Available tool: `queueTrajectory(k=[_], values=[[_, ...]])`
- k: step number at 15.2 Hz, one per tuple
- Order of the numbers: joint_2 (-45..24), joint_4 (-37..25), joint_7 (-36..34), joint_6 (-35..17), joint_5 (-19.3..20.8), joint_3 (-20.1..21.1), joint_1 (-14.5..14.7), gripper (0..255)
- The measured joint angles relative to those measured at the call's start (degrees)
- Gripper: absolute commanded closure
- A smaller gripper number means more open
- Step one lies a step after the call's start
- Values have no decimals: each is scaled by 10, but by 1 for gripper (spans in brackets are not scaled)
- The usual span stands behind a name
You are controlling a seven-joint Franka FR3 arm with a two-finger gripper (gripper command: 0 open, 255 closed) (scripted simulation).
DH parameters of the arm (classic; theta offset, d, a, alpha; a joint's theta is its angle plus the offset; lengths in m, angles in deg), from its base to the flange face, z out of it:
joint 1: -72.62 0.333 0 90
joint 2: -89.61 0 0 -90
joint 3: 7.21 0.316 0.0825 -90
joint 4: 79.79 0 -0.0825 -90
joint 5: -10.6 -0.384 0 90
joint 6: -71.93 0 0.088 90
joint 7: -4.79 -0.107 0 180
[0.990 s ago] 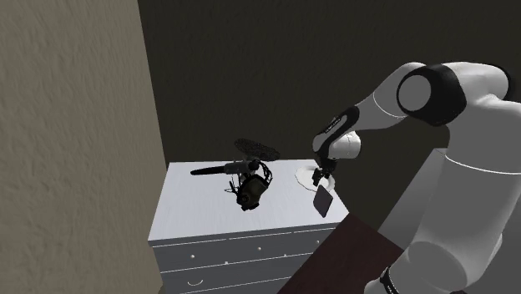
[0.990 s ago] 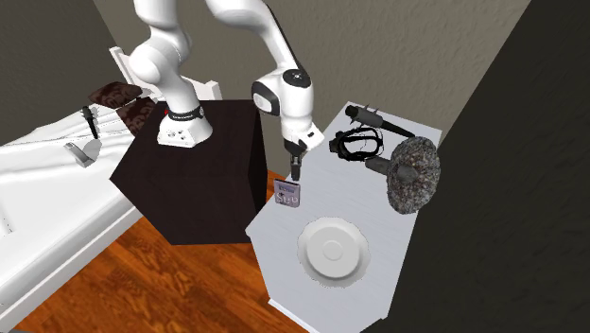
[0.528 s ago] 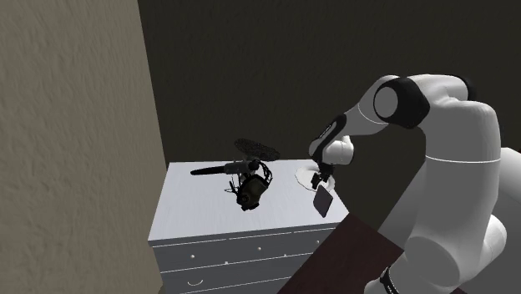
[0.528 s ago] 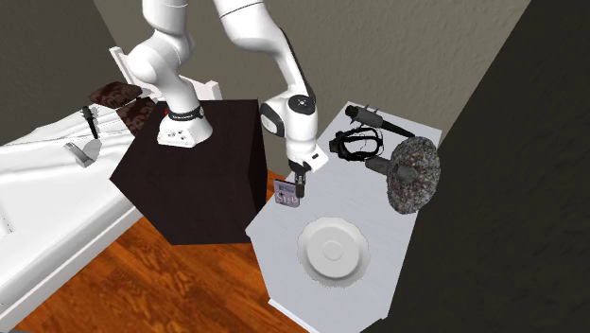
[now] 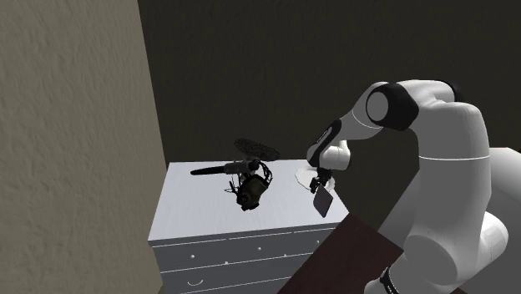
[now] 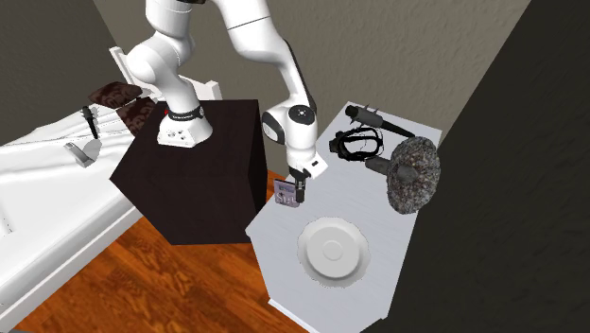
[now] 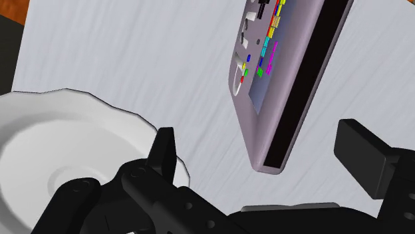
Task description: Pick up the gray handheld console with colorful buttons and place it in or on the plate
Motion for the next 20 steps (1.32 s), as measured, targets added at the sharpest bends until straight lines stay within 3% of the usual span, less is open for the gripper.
queueTrajectory(k=[3, 4, 14, 20], values=[[0, 0, 0, 0, 0, 0, 0, 0], [0, 0, 0, 0, 0, 0, 0, 255], [0, 0, 0, -1, 0, 0, 0, 255], [39, 12, -13, 27, 17, -19, 15, 255]])
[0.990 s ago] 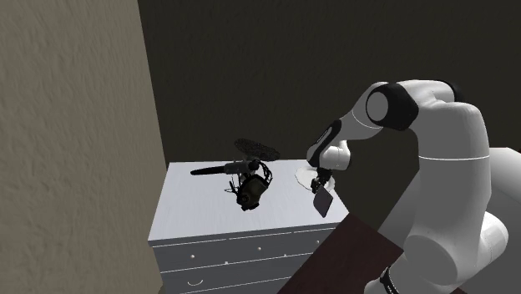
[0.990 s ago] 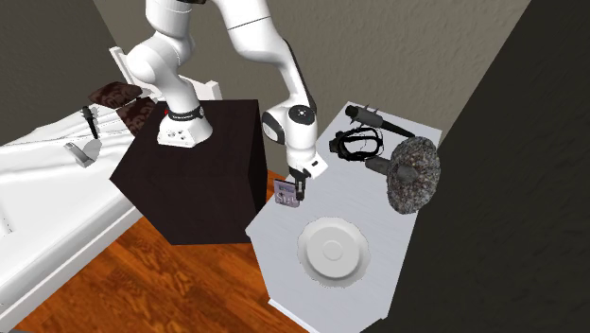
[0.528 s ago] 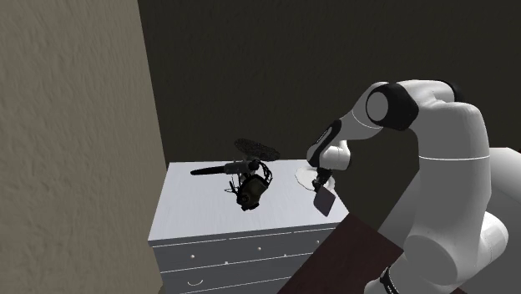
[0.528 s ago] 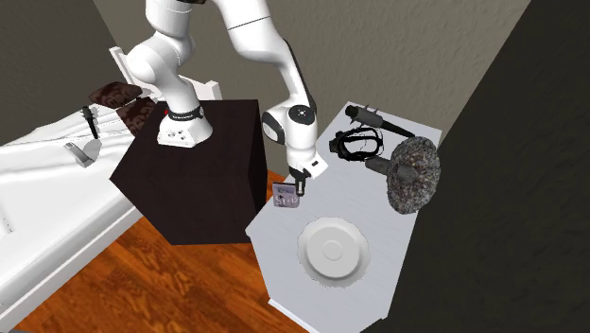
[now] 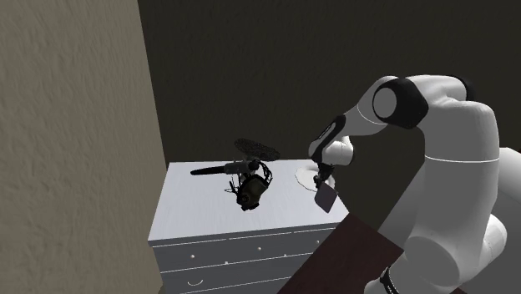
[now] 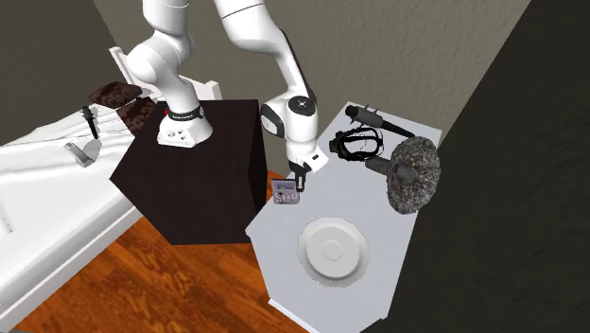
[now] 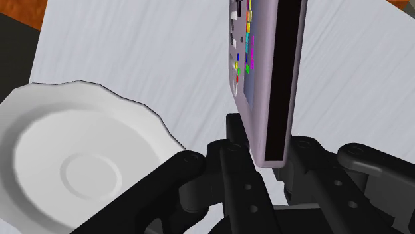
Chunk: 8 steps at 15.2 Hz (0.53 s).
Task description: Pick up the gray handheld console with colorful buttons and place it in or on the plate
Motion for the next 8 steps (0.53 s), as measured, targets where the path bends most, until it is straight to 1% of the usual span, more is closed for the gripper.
queueTrajectory(k=[8], values=[[60, 13, -23, 45, 33, -28, 21, 255]])
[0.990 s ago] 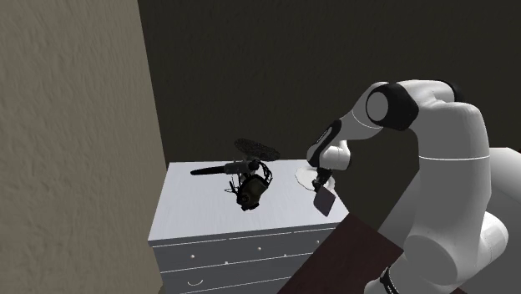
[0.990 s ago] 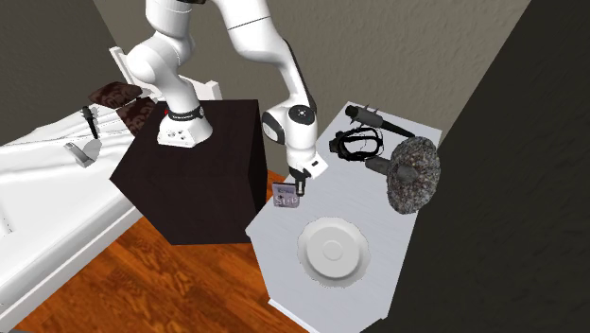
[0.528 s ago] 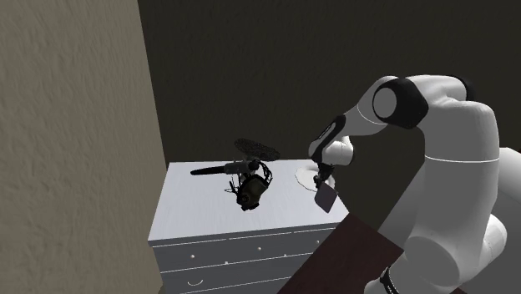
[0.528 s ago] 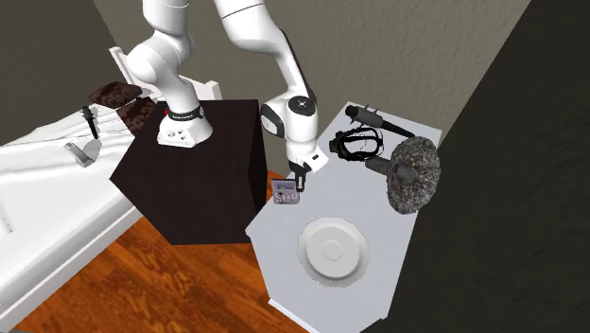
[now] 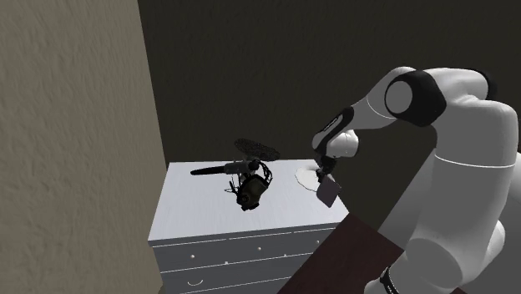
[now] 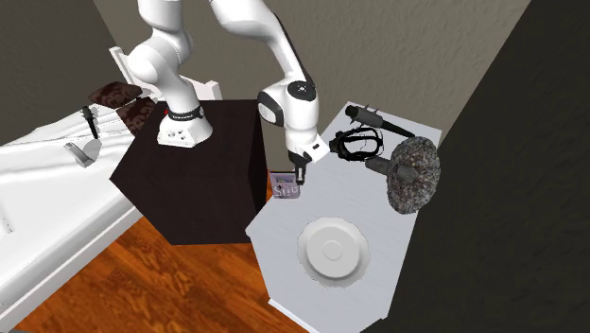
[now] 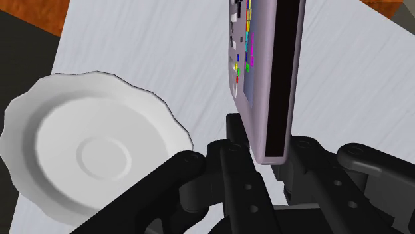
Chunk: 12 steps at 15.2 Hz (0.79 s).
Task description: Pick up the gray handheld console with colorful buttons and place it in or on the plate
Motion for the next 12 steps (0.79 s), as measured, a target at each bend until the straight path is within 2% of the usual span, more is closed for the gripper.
queueTrajectory(k=[3, 5, 12], values=[[19, 1, -9, 17, 12, -8, 6, 255], [9, -30, -7, 39, 13, -10, 1, 255], [-87, -224, 19, 141, 2, -6, -46, 255]])
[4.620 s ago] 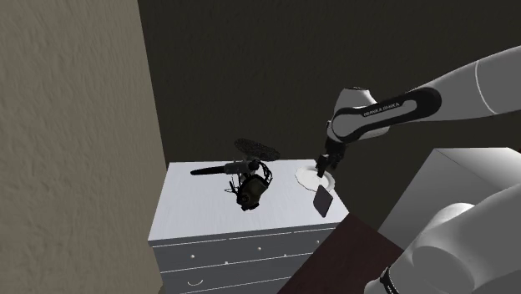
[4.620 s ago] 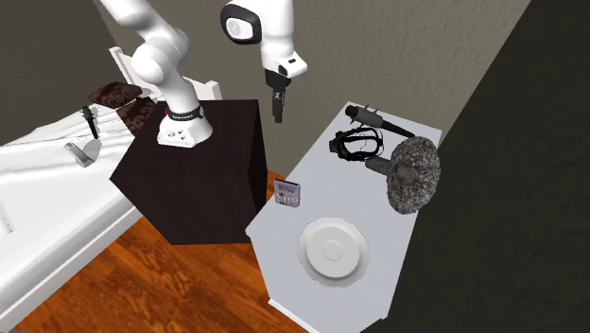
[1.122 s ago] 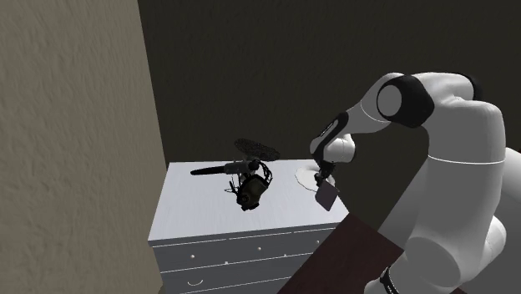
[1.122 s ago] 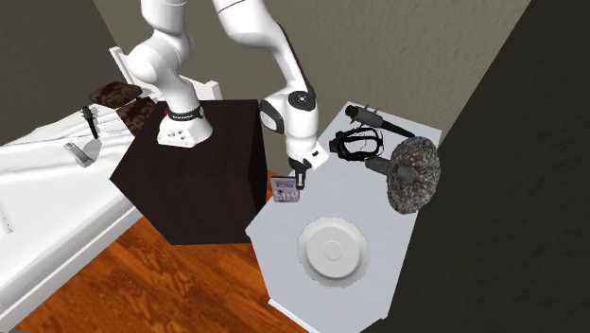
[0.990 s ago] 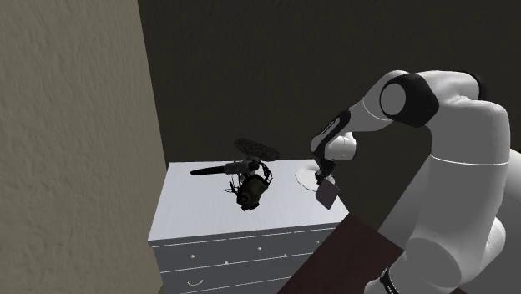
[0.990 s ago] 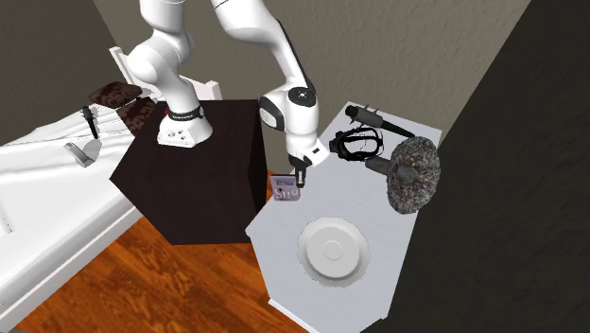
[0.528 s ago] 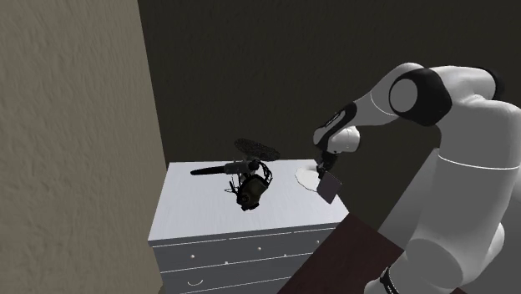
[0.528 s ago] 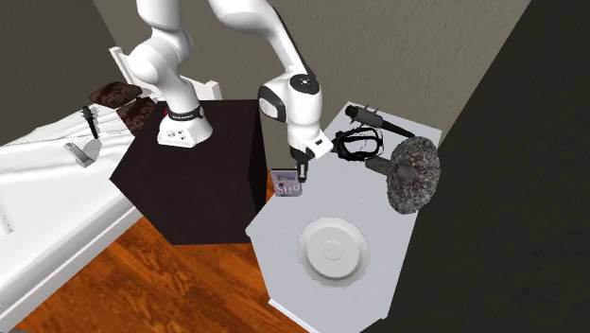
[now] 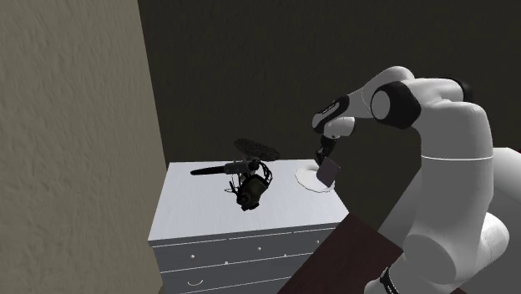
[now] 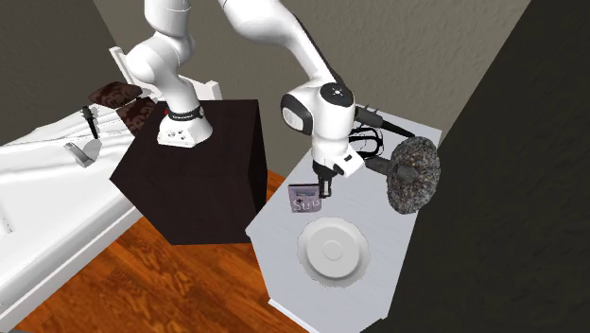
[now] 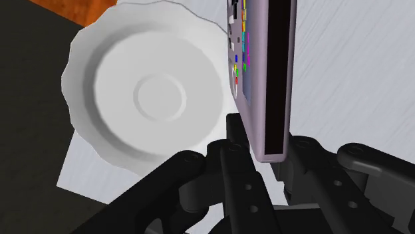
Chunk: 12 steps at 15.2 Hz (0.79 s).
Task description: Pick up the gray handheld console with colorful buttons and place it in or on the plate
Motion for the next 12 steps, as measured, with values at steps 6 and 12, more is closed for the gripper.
queueTrajectory(k=[6, 12], values=[[-110, -206, 6, 98, -9, 8, -44, 255], [-239, -452, 1, 211, -13, 18, -96, 255]])
